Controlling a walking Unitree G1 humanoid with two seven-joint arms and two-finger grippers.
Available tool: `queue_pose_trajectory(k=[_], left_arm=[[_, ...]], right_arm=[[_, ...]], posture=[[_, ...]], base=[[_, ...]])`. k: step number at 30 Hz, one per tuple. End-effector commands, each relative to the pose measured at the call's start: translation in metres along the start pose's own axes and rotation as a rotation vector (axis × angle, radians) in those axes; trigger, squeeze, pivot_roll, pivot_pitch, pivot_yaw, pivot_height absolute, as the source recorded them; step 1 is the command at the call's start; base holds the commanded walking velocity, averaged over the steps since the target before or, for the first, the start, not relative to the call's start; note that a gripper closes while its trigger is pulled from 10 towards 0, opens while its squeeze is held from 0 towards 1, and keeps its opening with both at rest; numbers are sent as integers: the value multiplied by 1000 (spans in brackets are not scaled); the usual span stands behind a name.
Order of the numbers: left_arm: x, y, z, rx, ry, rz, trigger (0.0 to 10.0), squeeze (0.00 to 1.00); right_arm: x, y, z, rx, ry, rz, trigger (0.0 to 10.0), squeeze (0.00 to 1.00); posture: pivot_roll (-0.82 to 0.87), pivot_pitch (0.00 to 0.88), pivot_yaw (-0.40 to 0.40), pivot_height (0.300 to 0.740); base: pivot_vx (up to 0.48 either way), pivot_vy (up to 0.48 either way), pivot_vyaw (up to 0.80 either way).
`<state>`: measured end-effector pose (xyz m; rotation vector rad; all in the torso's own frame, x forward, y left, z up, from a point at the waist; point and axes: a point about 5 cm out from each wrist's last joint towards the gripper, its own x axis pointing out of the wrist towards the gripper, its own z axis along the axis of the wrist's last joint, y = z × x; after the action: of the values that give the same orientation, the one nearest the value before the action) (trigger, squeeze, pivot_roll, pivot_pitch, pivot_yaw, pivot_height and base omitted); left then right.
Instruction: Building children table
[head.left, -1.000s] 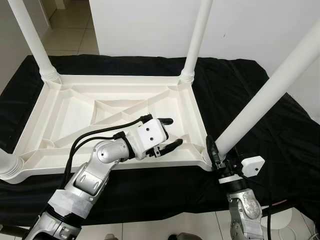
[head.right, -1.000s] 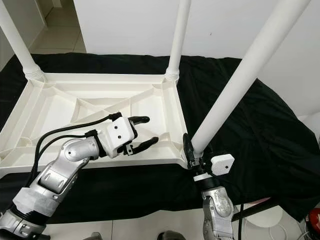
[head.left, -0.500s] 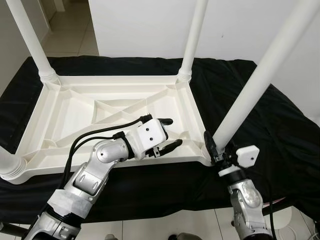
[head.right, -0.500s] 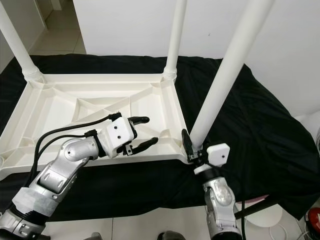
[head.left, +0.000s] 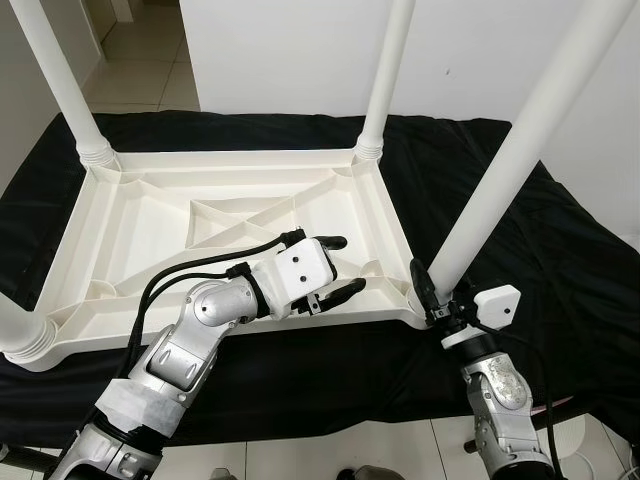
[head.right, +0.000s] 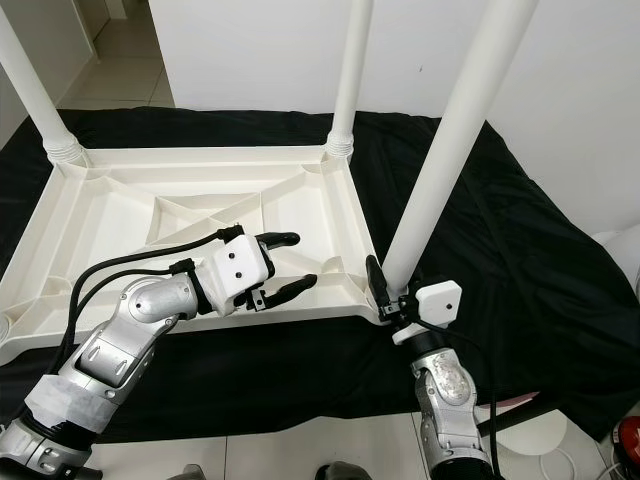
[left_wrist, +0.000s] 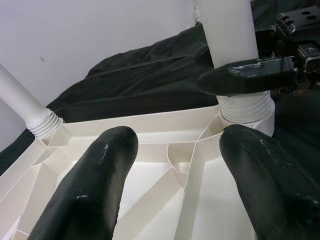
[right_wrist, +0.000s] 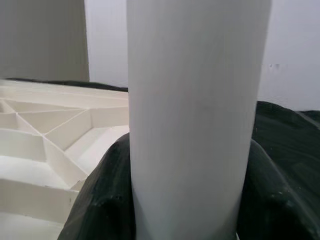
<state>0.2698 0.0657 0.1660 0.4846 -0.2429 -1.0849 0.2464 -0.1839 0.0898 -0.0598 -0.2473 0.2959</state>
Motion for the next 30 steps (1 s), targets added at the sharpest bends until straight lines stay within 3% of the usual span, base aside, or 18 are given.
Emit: queue_pose_trajectory(k=[1,10,17,19,20,22,27,30], left_arm=[[1,2,0,20,5,2,10000,0],[1,2,0,21,1,0,10000,0],[2,4,0,27,2,8,10000,0],[1,7,0,26,4,17,10000,0],[1,7,0,26,4,17,10000,0],[1,9,-1,27,5,22,10000,0],[2,12,0,24,4,25,10000,0],[3,17,1,10,-5,36,10000,0]], right_arm=[[-57,5,-79,154,626,-22,10000,0],[-53,0,-76,150,659,20,10000,0],[-41,-1,-57,180,434,-23,10000,0],[-31,-4,-37,227,273,-64,10000,0],[-31,-4,-37,227,273,-64,10000,0],[-22,-7,-19,198,169,-55,10000,0],[-13,-9,-5,151,124,-34,10000,0],[0,-11,18,123,57,-4,10000,0]], posture=[[88,40,23,740],[86,37,20,740],[89,37,19,740],[89,38,19,740],[89,38,19,740],[83,39,23,740],[78,41,25,740],[72,41,24,740]], base=[[0,0,0],[0,0,0],[0,0,0],[0,0,0],[0,0,0],[0,0,0],[0,0,0],[0,0,0]])
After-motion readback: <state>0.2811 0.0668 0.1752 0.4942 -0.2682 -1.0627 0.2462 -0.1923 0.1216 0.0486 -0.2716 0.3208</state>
